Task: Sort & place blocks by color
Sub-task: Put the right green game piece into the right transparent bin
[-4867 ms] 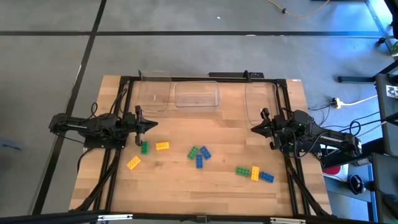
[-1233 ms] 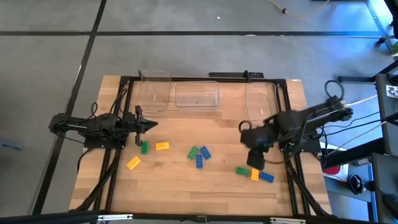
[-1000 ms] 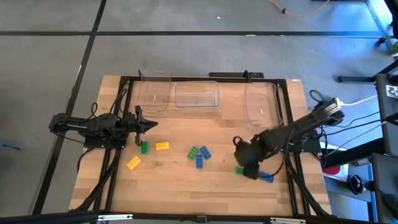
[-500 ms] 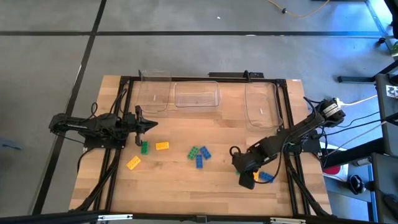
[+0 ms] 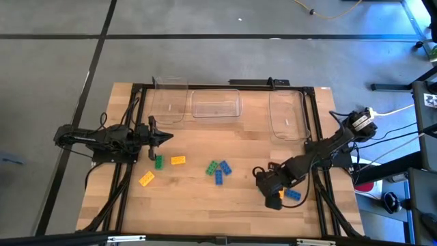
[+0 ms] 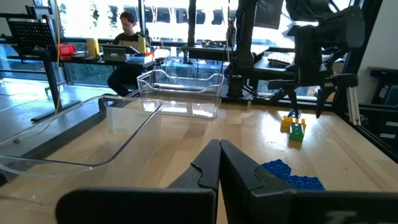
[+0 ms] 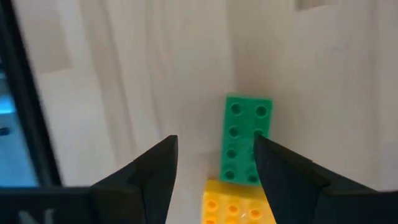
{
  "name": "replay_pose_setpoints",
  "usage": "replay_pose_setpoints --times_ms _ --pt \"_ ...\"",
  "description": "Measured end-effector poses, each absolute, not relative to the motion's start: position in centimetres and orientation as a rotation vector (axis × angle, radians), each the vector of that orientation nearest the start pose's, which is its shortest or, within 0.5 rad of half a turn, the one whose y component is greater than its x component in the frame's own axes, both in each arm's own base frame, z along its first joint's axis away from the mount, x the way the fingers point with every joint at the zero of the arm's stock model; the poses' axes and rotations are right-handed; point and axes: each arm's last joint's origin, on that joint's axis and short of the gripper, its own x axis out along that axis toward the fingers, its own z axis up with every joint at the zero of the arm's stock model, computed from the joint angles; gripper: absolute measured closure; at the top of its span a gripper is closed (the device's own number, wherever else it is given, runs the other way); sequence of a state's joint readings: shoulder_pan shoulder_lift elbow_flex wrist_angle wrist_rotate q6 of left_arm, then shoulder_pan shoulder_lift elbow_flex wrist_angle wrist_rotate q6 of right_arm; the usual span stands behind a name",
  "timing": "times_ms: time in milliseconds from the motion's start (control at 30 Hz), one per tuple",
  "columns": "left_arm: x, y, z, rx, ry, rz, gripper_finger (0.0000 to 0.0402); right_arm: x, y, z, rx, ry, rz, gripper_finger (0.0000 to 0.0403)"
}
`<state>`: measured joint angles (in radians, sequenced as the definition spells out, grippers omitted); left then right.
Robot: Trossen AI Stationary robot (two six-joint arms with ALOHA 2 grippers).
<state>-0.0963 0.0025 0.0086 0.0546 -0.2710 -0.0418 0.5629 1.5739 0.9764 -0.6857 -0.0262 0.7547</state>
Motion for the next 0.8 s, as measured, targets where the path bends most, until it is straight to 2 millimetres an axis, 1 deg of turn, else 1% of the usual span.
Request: replay_pose_setpoints --times_ms 200,400,800 --pt "9.64 -0.15 17.14 -0.053 -0.063 0.174 0.0401 24.24 15.11 18.56 0.254 1.304 -0.041 0.0189" --pt "9.64 -0.15 17.15 -0.053 -0.063 0.173 0.0401 24.61 15.32 18.70 0.227 1.262 0.011 0.0189" --pt "9.64 -0.16 17.16 -0.053 -0.064 0.173 0.0401 24.67 15.37 18.74 0.234 1.255 0.014 0.0189"
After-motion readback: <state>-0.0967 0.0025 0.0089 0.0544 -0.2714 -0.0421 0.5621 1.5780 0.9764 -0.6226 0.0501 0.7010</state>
